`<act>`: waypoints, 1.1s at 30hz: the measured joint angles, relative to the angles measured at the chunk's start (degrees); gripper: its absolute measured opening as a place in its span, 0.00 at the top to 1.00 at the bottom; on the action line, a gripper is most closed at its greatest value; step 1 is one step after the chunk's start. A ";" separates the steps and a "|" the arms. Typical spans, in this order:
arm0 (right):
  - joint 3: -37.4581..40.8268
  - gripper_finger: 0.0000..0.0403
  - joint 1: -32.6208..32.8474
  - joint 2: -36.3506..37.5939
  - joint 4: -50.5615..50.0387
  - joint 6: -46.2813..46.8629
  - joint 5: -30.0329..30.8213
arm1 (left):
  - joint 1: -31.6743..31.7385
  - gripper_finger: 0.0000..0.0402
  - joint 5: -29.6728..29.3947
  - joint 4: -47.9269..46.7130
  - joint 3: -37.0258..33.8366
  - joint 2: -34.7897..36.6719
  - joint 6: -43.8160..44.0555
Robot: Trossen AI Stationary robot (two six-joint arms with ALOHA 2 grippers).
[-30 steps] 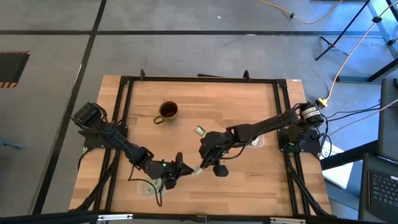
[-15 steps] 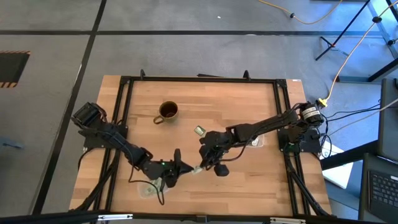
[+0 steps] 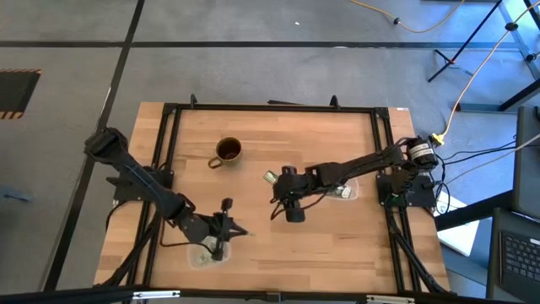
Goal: Pick and place Stevia / Truvia into bins
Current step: Put the stevia packet into the bottom transparent container
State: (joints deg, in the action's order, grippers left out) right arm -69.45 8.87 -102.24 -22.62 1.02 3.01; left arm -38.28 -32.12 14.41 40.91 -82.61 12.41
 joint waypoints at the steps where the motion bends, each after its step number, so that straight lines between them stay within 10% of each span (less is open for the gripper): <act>1: 0.02 0.59 -0.19 0.00 -0.33 -0.07 0.02 | -0.06 0.99 2.23 -1.98 0.00 0.76 4.04; 14: 5.05 0.62 -1.07 -0.02 0.78 3.30 7.48 | -4.29 0.99 6.36 -17.84 1.51 2.19 20.47; 23: 8.57 0.67 -2.53 -0.09 4.19 4.94 7.48 | -6.95 1.00 6.01 -49.66 16.00 1.88 36.30; 33: 8.66 0.67 -3.95 -0.09 5.76 4.42 7.45 | -11.58 0.99 14.58 -54.96 17.46 -3.92 55.37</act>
State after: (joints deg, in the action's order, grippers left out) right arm -60.80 4.93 -102.32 -16.86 5.44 10.46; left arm -49.86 -17.53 -40.54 58.36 -86.53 67.78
